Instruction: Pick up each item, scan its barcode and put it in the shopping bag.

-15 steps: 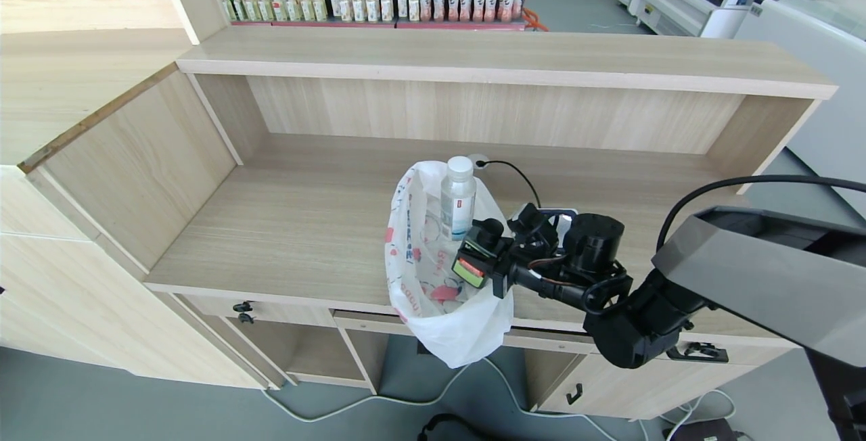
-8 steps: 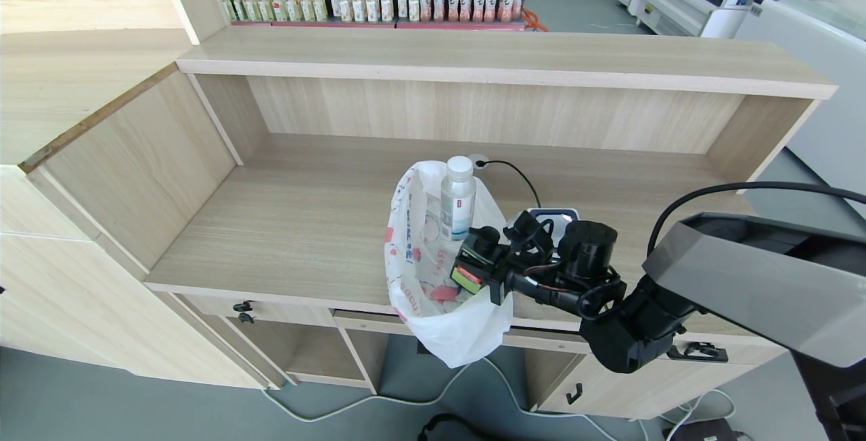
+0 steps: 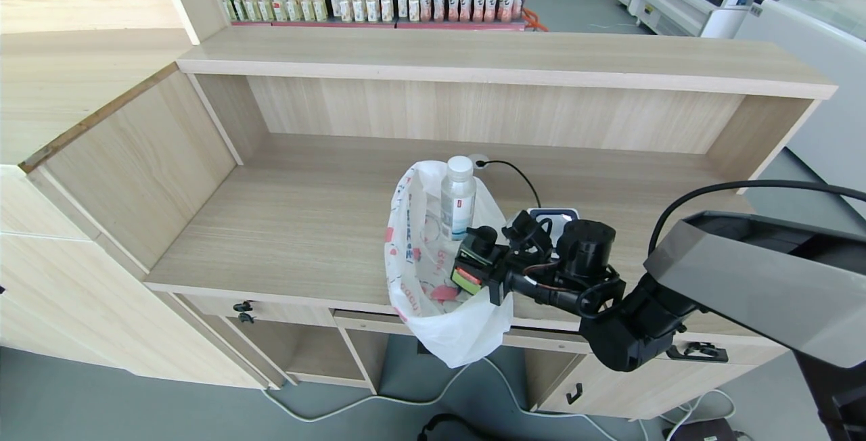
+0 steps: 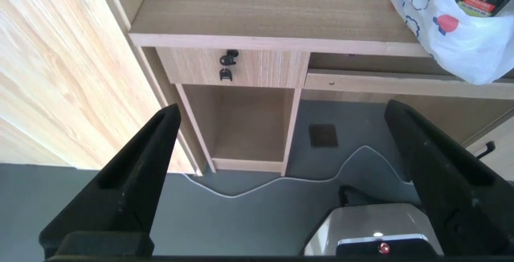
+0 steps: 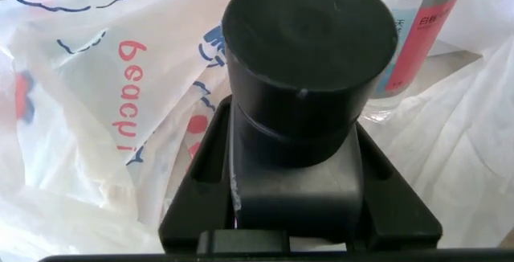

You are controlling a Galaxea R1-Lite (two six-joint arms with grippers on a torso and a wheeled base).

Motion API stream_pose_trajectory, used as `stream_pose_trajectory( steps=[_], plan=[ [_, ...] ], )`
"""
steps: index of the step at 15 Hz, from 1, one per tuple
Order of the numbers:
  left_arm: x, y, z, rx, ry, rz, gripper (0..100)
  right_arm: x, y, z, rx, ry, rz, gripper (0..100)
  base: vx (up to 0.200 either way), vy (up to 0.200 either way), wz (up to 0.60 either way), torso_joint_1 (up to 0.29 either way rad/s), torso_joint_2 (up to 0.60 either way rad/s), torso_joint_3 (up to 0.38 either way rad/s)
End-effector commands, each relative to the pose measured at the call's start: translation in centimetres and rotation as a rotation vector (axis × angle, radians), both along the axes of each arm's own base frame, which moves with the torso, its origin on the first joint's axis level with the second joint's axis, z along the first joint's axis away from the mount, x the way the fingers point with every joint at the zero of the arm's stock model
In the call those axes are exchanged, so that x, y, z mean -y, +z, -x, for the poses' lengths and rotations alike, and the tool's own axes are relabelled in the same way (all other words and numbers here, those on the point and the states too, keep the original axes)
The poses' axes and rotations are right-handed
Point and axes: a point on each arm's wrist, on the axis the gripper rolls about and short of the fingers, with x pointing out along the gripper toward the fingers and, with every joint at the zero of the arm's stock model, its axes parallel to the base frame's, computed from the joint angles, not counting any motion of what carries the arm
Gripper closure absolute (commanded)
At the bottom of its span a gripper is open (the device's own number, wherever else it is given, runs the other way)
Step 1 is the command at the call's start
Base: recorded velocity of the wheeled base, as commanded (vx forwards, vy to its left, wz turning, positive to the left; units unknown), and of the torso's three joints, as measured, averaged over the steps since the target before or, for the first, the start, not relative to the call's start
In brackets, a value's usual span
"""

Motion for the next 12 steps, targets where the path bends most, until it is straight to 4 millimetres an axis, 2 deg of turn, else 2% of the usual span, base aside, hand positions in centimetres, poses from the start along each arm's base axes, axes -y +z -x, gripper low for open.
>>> stream_pose_trajectory(
  steps=[1,5,9,12],
  plan=[
    [0.0,0.0,0.0,0.000,0.000,0.000,0,0.1,0.8,0.2,0.013,0.011,-0.007,0,0.000,0.000,0.00,0.000,0.00,0.000],
    [0.0,0.0,0.0,0.000,0.000,0.000,0,0.4,2.7,0.8,0.035,0.013,-0.029,0,0.000,0.000,0.00,0.000,0.00,0.000],
    [0.0,0.0,0.0,0.000,0.000,0.000,0,1.9,5.3,2.7,0.028,-0.002,-0.059,0,0.000,0.000,0.00,0.000,0.00,0.000],
    [0.0,0.0,0.0,0.000,0.000,0.000,0,4.0,8.4,4.2,0.021,-0.035,-0.115,0,0.000,0.000,0.00,0.000,0.00,0.000]
  ],
)
